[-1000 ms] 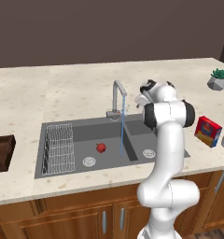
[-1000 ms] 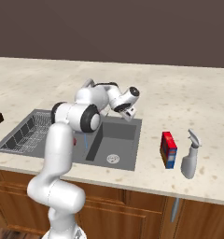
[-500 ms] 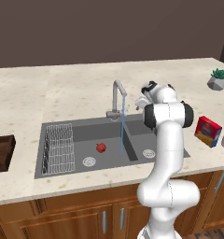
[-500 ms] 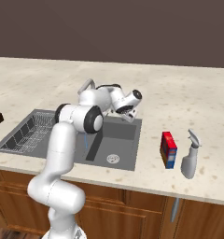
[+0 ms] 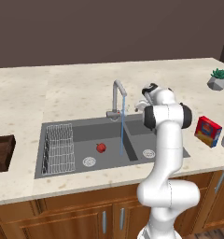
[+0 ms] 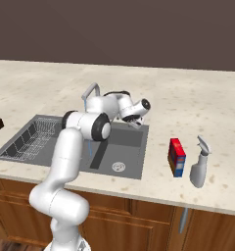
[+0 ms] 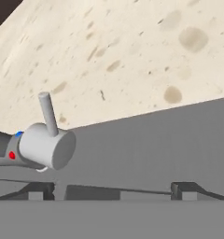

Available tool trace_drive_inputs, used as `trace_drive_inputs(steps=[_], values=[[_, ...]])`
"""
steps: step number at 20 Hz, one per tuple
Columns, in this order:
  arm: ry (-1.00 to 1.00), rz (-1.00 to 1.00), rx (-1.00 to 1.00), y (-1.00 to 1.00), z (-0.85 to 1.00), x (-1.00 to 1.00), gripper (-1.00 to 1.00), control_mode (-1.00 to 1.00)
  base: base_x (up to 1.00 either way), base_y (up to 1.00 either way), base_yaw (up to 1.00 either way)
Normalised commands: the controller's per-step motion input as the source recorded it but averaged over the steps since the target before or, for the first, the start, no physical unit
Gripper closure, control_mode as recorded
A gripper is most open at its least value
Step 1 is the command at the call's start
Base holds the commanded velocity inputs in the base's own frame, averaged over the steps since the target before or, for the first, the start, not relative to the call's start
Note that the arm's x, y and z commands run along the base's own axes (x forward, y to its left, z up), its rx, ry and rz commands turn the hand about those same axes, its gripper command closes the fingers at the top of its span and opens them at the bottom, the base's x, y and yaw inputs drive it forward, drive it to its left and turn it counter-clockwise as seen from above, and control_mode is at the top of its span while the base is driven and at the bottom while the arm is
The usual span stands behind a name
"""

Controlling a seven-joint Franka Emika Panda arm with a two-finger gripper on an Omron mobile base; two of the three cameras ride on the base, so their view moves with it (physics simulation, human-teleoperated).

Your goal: Pick up all produce items and place them in the sink. Turn on the sink faucet to wash them. Then turn the sink off and put them in the tray.

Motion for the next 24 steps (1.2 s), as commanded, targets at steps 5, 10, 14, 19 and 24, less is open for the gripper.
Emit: trace_drive_inputs(steps=[5, 10, 14, 19, 24], values=[[-0.12, 0.07, 0.00, 0.02, -0.03, 0.21, -1.00, -1.00, 0.00, 0.00, 0.00], [-0.11, 0.05, 0.00, 0.10, -0.04, 0.20, -1.00, -1.00, 0.00, 0.00, 0.00], [-0.08, 0.03, 0.00, 0.23, -0.13, 0.16, -1.00, -1.00, 0.00, 0.00, 0.00], [-0.04, 0.01, -0.01, 0.09, -0.13, 0.22, -1.00, -1.00, 0.00, 0.00, 0.00], [0.00, 0.00, 0.00, 0.00, -0.07, 0.40, -1.00, -1.00, 0.00, 0.00, 0.00]])
